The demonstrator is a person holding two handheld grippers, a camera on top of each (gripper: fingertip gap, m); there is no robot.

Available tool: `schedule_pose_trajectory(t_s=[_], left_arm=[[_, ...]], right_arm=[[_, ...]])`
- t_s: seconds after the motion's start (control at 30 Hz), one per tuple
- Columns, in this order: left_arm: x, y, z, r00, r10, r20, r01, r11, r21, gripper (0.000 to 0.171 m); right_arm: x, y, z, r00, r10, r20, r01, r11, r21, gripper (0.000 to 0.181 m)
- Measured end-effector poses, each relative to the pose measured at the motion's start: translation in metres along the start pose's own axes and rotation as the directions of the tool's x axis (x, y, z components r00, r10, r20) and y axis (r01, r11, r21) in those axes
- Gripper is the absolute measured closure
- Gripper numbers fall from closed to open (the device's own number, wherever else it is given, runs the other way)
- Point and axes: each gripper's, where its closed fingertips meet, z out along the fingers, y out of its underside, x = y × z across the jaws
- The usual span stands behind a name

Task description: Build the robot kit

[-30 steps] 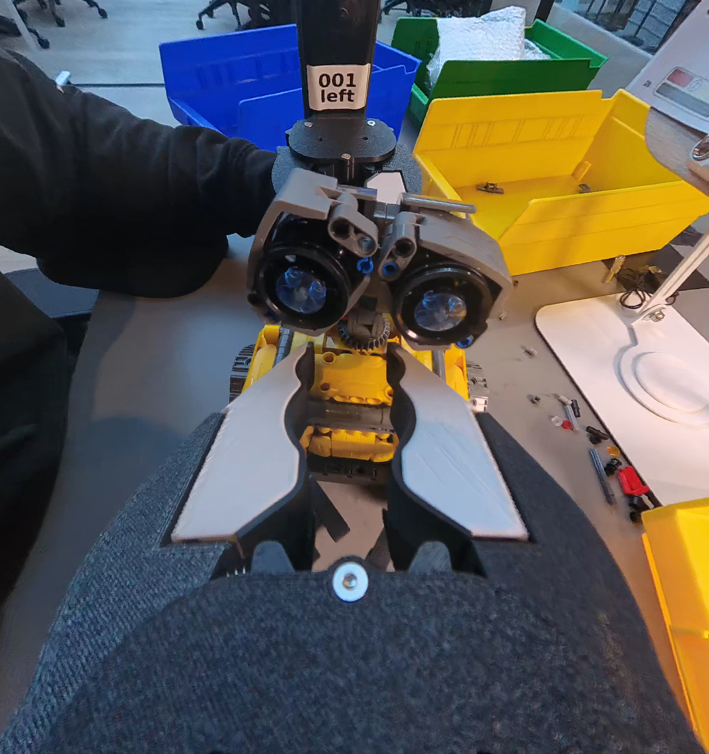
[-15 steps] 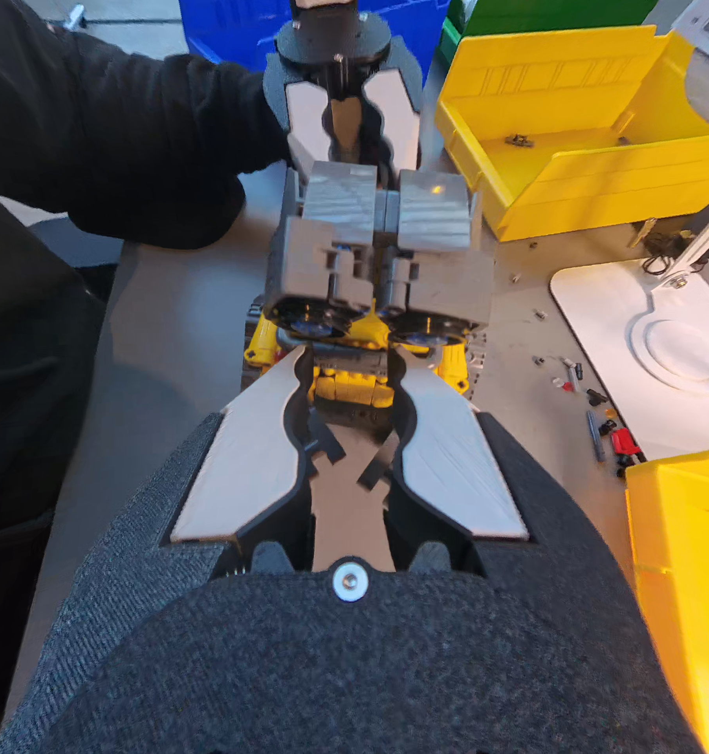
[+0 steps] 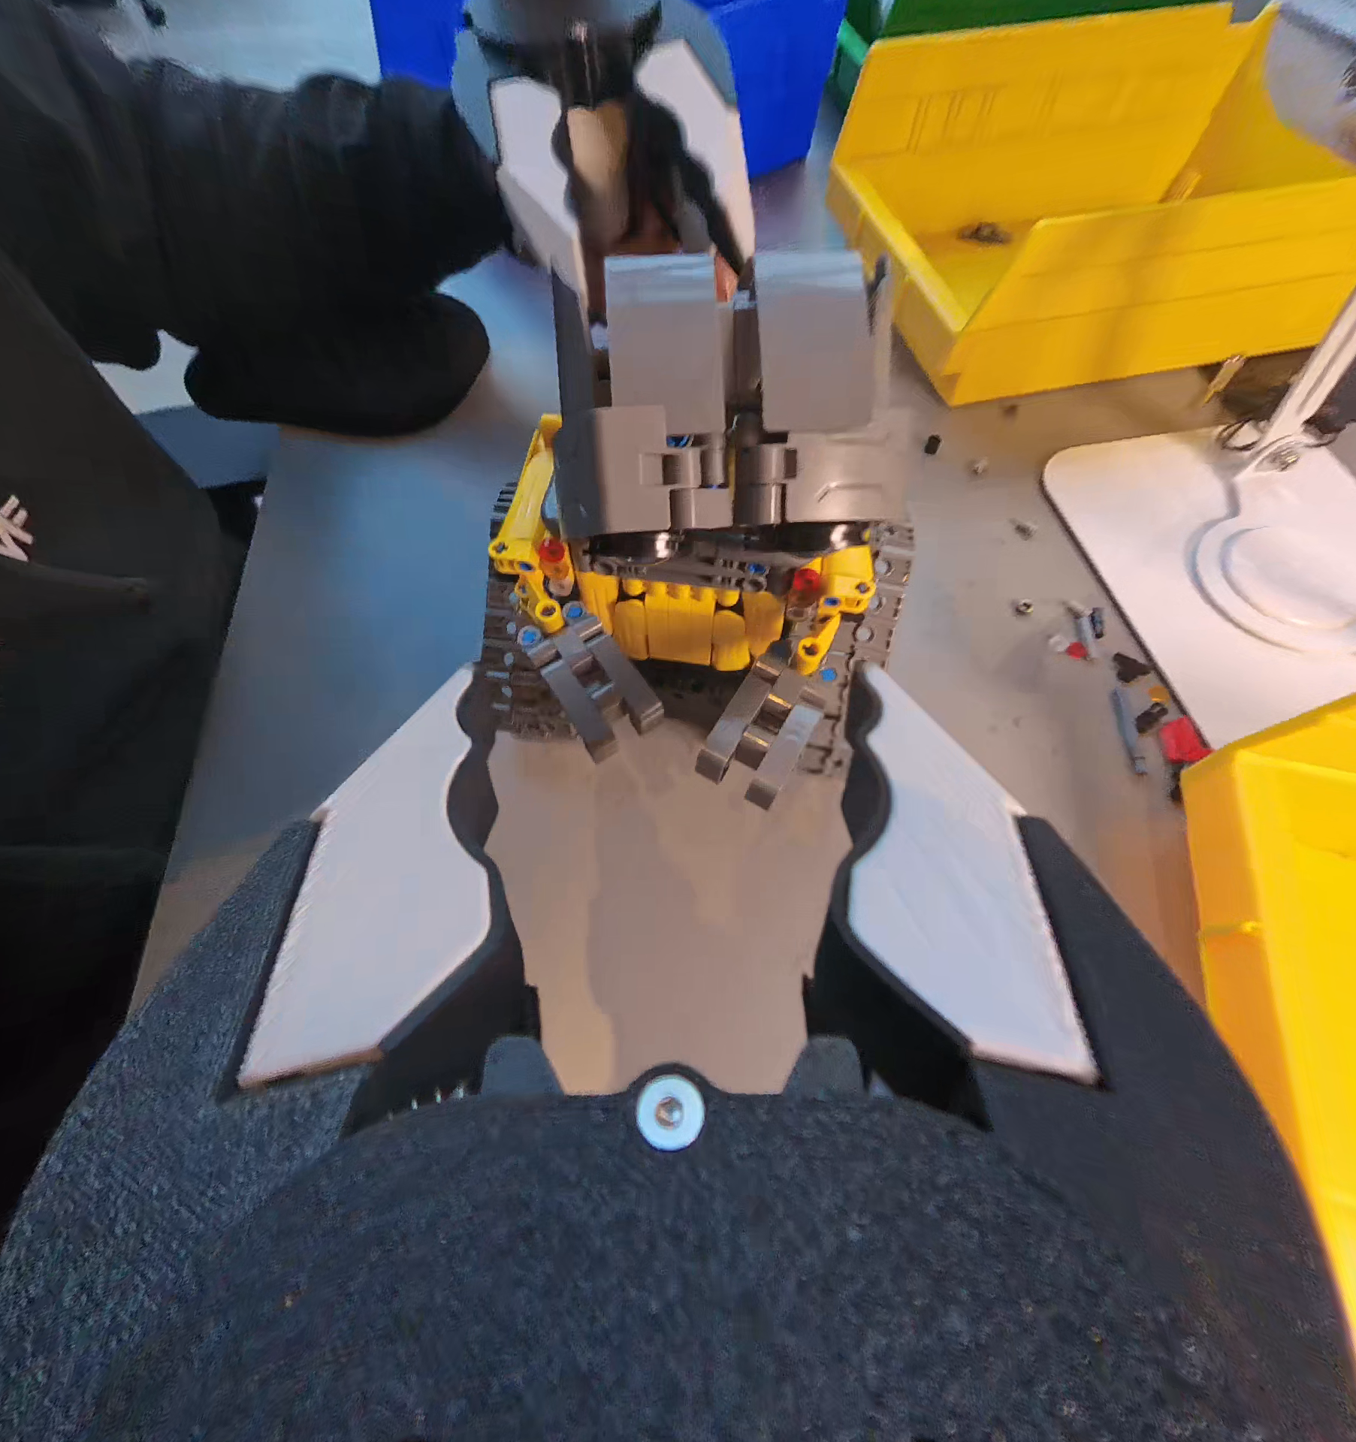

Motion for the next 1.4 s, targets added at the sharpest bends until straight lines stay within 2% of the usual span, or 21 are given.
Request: schedule_pose_trajectory(t_s=[0.07, 0.13, 0.23, 0.33, 0.4, 0.47, 0.53, 0.67, 0.9, 1.0, 1.1, 1.23, 1.33, 1.4], left_arm=[[0.004, 0.008, 0.002, 0.998, -0.052, -0.034, 0.052, 0.999, 0.005, 0.105], [0.008, 0.014, 0.007, 0.993, -0.099, -0.064, 0.099, 0.995, 0.003, 0.094], [0.008, 0.017, 0.016, 0.989, -0.131, -0.062, 0.132, 0.991, 0.012, 0.088], [0.007, 0.017, 0.019, 0.991, -0.13, -0.03, 0.13, 0.992, 0.001, 0.1], [0.005, 0.018, 0.018, 0.994, -0.112, 0.002, 0.112, 0.993, -0.023, 0.107], [0.008, 0.018, 0.017, 0.995, -0.104, 0.004, 0.104, 0.994, -0.046, 0.109], [0.014, 0.016, 0.017, 0.996, -0.09, 0.002, 0.09, 0.994, -0.069, 0.126], [0.014, 0.015, 0.02, 0.995, -0.07, 0.073, 0.078, 0.991, -0.11, 0.123], [0.016, 0.014, 0.009, 0.995, -0.09, 0.029, 0.093, 0.988, -0.125, 0.121], [0.003, -0.003, -0.007, 0.994, -0.074, 0.078, 0.078, 0.995, -0.057, 0.123], [-0.009, -0.019, -0.01, 0.988, -0.129, 0.08, 0.127, 0.992, 0.024, 0.133], [-0.013, -0.013, 0.011, 0.998, -0.053, 0.029, 0.055, 0.996, -0.073, 0.133], [-0.006, -0.002, 0.025, 0.995, -0.022, -0.095, 0.005, 0.984, -0.177, 0.133], [-0.007, 0.003, 0.031, 0.991, 0.003, -0.131, -0.03, 0.978, -0.206, 0.136]], right_arm=[[0.005, -0.013, 0.0, 1.0, -0.005, -0.01, 0.005, 0.999, 0.052, 0.077], [0.009, -0.023, 0.005, 1.0, -0.015, -0.002, 0.015, 0.997, 0.077, 0.071], [0.009, -0.036, 0.017, 0.996, 0.008, 0.087, -0.018, 0.993, 0.113, 0.067], [0.006, -0.034, 0.029, 0.988, 0.056, 0.145, -0.07, 0.993, 0.091, 0.069], [0.006, -0.03, 0.036, 0.992, 0.055, 0.114, -0.063, 0.996, 0.066, 0.074], [0.011, -0.032, 0.036, 0.998, 0.05, 0.048, -0.053, 0.997, 0.059, 0.09], [0.008, -0.038, 0.032, 0.998, 0.062, 0.027, -0.063, 0.996, 0.058, 0.092], [0.006, -0.052, 0.03, 0.998, 0.044, -0.041, -0.044, 0.999, -0.015, 0.092], [0.006, -0.069, 0.038, 0.996, 0.064, -0.056, -0.074, 0.977, -0.201, 0.092], [0.005, -0.071, 0.039, 0.996, 0.056, -0.074, -0.074, 0.961, -0.267, 0.092], [0.005, -0.071, 0.039, 0.996, 0.05, -0.078, -0.073, 0.946, -0.315, 0.091], [0.005, -0.07, 0.039, 0.996, 0.046, -0.081, -0.072, 0.931, -0.358, 0.091], [0.004, -0.07, 0.039, 0.995, 0.05, -0.081, -0.076, 0.927, -0.367, 0.091], [0.004, -0.069, 0.038, 0.995, 0.053, -0.079, -0.079, 0.925, -0.371, 0.091]])
